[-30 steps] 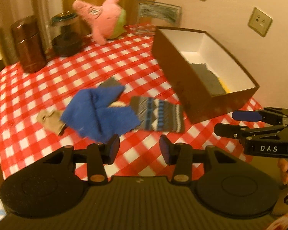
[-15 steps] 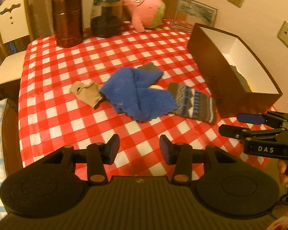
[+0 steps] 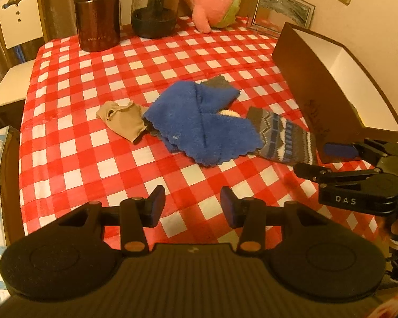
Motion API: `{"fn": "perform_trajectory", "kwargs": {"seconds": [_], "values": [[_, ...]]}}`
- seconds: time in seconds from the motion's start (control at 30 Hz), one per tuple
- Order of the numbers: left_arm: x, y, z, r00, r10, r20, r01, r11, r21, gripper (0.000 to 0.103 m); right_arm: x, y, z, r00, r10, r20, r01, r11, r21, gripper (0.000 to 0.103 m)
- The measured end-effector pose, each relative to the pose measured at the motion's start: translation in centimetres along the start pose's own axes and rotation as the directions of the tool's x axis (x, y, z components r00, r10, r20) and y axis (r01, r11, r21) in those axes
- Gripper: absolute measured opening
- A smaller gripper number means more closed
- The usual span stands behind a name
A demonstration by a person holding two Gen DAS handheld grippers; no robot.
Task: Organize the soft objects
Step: 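Move both tools back toward the blue towel and striped sock, then grasp the striped sock with the right tool while the left tool grasps the blue towel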
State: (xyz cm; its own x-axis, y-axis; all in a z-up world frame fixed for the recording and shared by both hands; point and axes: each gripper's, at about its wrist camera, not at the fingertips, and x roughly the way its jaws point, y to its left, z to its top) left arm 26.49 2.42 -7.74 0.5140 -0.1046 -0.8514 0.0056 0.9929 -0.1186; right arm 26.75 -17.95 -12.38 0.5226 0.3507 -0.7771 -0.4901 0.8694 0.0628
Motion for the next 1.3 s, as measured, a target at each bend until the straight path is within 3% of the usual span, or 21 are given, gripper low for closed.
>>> {"fn": "perform_trajectory", "kwargs": {"seconds": [0.43,0.93,1.03,1.1,1.3], "values": [[3.5,0.5,1.0,1.0,0.009,-0.02,-0.009,1.0,-0.003,0.044,4.9,-0.2,0.1,0.998,-0.049,-0.036,0.044,0.99,-0.136,0.066],[6.9,0.3,2.7,0.999,-0.001,-0.042,0.001,1.0,0.01,0.054,8.0,-0.7,0.4,0.992,-0.091,-0.084,0.079,0.988,-0.135,0.066],[7.5,0.5,3.0,0.999,-0.005,-0.036,0.006,1.0,0.001,0.054,8.0,-1.0,0.6,0.993,-0.098,-0.071,0.09,0.99,-0.108,0.044],[8.1,0.5,3.3,0.999,-0.011,-0.04,0.011,1.0,-0.006,0.054,7.8,-1.2,0.8,0.993,-0.104,-0.063,0.098,0.991,-0.09,0.022],[9.6,0.3,3.8,0.999,-0.023,-0.043,0.022,0.999,-0.025,0.054,7.5,-2.2,1.1,0.995,-0.074,-0.06,0.073,0.997,-0.011,0.019]]}}
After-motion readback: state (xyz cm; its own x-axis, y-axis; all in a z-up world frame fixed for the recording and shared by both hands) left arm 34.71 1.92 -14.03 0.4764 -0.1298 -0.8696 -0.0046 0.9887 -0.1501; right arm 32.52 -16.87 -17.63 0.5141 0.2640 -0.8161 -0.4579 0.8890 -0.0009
